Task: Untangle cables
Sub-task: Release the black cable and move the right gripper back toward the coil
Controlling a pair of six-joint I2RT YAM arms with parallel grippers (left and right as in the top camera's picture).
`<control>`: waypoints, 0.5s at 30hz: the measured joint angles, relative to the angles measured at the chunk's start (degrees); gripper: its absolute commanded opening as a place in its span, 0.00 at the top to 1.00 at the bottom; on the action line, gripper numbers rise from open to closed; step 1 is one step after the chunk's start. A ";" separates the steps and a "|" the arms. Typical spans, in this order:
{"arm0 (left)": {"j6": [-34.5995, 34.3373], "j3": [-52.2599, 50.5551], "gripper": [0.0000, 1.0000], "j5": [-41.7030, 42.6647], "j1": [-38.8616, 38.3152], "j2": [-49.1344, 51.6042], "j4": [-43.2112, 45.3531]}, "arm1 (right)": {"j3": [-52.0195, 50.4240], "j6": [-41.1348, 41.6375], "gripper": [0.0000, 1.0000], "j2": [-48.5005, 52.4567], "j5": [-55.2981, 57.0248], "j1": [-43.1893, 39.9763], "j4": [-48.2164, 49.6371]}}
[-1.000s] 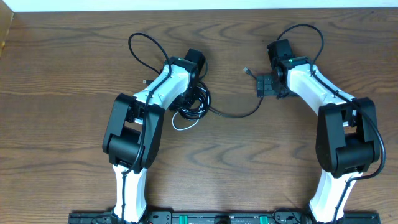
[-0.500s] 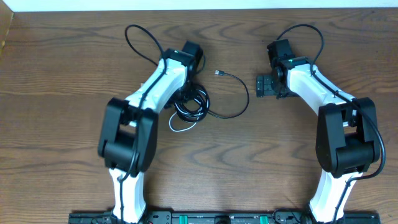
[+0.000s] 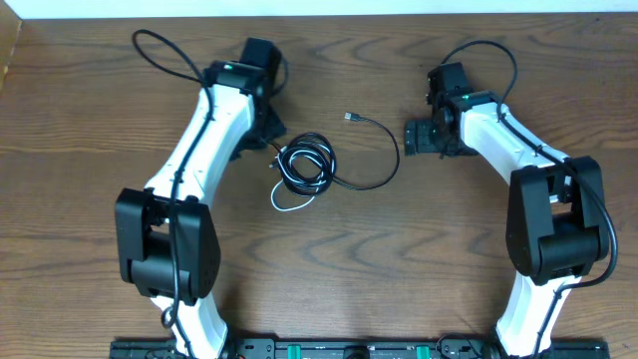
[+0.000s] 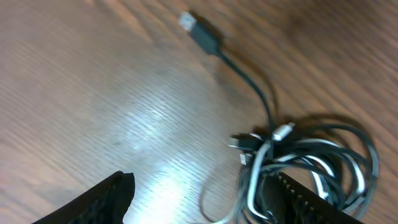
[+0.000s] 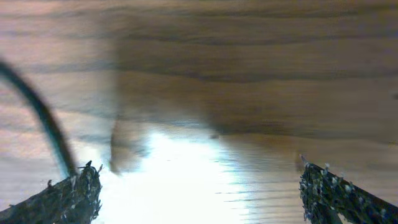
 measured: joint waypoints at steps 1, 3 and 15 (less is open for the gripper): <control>0.31 0.00 0.29 0.00 0.72 0.00 -0.33 | 0.00 -0.68 0.01 0.00 -1.16 0.15 0.00; 0.63 0.00 0.29 0.00 2.05 0.00 -1.03 | 0.00 -2.40 0.01 0.00 -4.50 0.90 0.00; 0.85 -4.24 0.29 -2.51 9.09 0.00 2.80 | -0.07 -5.31 0.01 0.00 -13.27 8.48 9.01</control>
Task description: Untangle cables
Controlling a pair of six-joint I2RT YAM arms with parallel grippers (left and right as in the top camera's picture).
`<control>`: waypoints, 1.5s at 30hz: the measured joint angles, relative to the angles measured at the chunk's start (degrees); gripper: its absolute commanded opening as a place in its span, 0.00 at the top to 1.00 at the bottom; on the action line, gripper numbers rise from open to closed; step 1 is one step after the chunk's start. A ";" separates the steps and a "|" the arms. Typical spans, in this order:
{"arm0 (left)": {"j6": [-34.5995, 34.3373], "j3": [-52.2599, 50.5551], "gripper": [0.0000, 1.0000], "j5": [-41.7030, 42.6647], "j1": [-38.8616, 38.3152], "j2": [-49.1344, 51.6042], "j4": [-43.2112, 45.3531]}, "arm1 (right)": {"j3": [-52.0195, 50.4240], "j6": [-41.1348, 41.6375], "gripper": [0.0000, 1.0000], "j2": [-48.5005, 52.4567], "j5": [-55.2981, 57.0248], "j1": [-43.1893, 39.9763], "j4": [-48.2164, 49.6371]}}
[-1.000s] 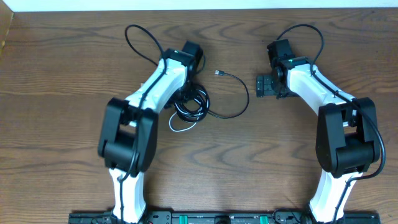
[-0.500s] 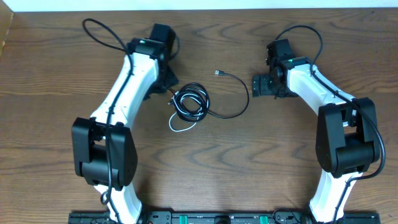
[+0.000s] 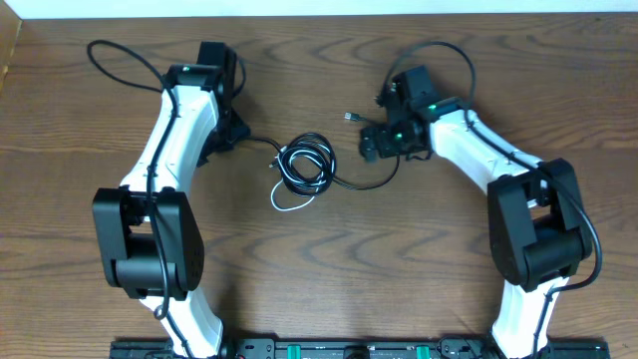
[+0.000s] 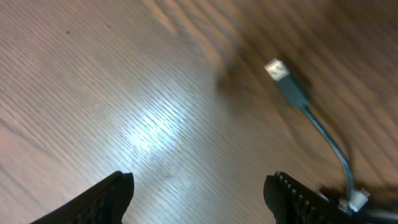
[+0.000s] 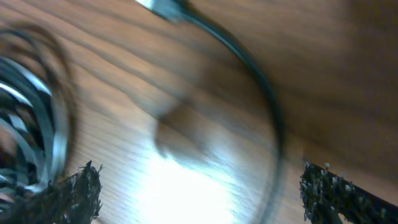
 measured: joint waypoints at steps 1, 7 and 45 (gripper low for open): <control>0.00 -0.83 0.29 -0.35 0.39 0.00 0.76 | 0.00 0.00 0.01 0.00 -0.31 0.72 2.03; -0.02 -3.43 0.29 -1.18 1.68 0.00 2.10 | 0.00 0.66 0.01 0.00 -0.76 4.76 9.38; -0.07 -3.43 0.28 -3.72 2.43 0.00 3.48 | -0.02 9.88 0.56 1.62 14.62 28.17 17.49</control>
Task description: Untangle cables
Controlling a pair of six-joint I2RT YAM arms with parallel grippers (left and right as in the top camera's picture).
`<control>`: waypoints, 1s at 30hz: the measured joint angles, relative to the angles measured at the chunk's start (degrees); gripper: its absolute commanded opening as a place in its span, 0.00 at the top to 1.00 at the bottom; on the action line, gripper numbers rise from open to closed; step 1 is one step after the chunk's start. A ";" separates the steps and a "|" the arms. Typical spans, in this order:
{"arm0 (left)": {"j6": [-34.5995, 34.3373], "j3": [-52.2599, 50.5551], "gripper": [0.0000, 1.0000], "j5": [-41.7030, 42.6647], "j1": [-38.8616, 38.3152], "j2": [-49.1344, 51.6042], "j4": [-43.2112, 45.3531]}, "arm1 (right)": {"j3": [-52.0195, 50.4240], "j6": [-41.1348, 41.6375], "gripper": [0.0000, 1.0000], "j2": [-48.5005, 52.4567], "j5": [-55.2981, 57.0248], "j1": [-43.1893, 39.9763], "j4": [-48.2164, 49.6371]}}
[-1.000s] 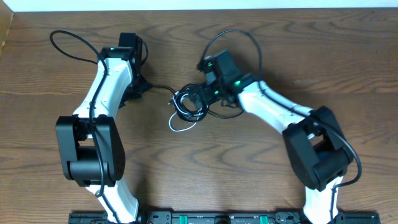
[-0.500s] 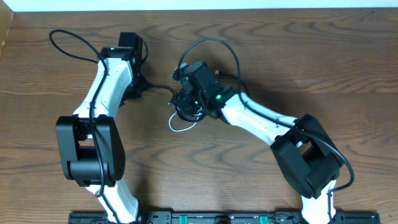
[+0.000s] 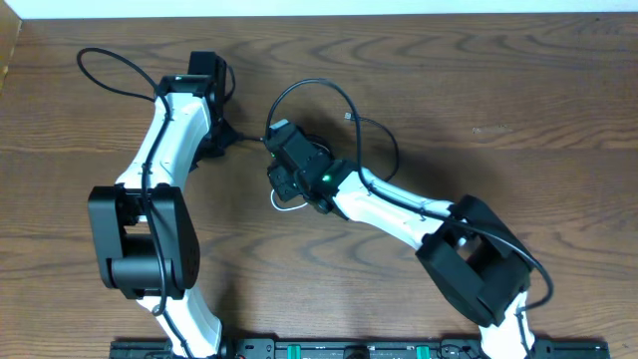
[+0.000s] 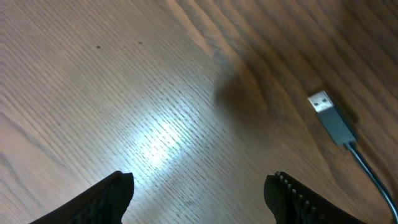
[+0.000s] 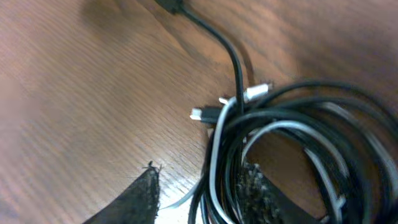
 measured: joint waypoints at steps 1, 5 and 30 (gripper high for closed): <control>-0.02 0.00 0.28 0.02 0.37 0.00 -0.02 | 0.00 0.22 0.54 0.72 0.17 0.07 -0.07; -0.15 0.00 0.28 0.83 2.45 0.00 -0.02 | 0.00 1.03 0.96 4.15 0.74 0.11 -0.13; 1.14 0.00 0.27 4.52 2.78 0.00 0.37 | -0.20 5.22 0.99 -2.19 -26.36 -10.34 8.31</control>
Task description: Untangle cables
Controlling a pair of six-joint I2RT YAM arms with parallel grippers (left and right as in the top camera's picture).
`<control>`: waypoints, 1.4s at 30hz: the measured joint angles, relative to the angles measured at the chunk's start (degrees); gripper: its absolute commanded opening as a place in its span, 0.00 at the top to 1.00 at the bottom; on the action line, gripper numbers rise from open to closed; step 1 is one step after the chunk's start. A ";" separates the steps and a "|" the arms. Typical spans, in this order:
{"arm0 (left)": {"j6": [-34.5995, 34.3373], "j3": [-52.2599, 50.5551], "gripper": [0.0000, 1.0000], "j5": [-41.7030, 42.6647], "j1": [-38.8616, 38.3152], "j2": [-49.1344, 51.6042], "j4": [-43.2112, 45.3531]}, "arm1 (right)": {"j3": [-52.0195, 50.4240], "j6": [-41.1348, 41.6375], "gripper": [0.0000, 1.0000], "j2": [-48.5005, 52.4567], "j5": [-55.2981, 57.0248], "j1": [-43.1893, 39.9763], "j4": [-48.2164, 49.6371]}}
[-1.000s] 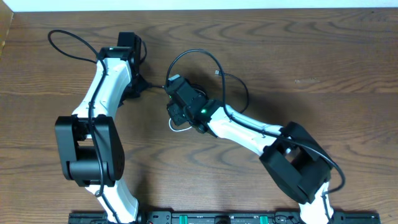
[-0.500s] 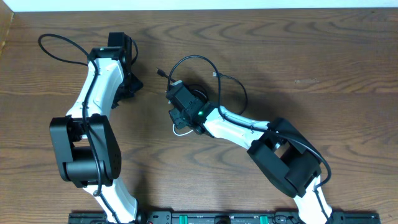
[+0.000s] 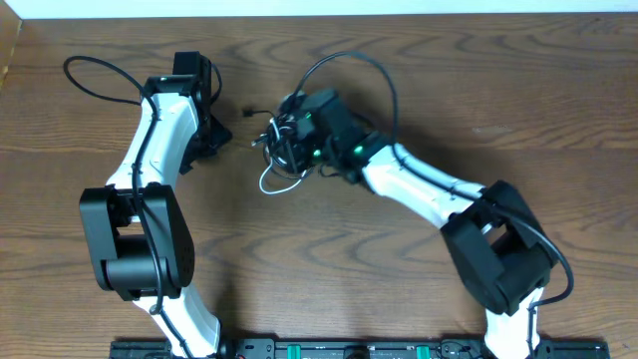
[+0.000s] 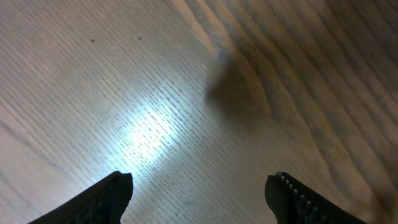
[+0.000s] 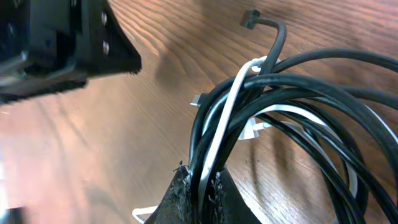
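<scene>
A tangle of black and white cables [image 5: 298, 81] hangs from my right gripper [image 5: 202, 183], which is shut on several strands of it just above the wood. In the overhead view the bundle [image 3: 284, 135] sits at the table's upper middle. A white loop [image 3: 269, 182] trails below it and a black plug [image 3: 249, 112] sticks out to the left. My left gripper [image 4: 199, 193] is open over bare wood, left of the bundle, and holds nothing. The overhead view shows that left gripper [image 3: 206, 138] a short way from the plug.
The brown wooden table [image 3: 419, 289] fills every view. My right arm [image 3: 429, 189] stretches diagonally from the lower right across the middle. The left arm [image 3: 150, 150] runs up the left side. The left arm's own cable [image 3: 95, 75] loops near the far left corner.
My right gripper, whose fingers stood astride the bundle, is now shut on it and holds it up and farther left. The USB plug has left the left wrist view.
First the bundle lay between both open grippers, the left one close beside it. Then the left gripper was farther left and the right one nearer the cables. Later the right gripper stood over the bundle. Now it is shut on it, lifted.
</scene>
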 measured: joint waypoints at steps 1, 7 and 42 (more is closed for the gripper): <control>0.55 0.00 0.27 0.50 0.00 0.00 0.50 | 0.00 1.51 0.99 0.00 -2.10 -1.22 -0.02; 6.19 0.00 0.28 7.54 0.11 0.00 2.84 | 0.00 8.04 0.99 0.00 -11.61 -6.84 0.09; 36.41 -0.02 0.27 52.63 1.97 0.00 5.70 | -0.07 17.90 0.95 0.00 -29.73 -9.99 9.07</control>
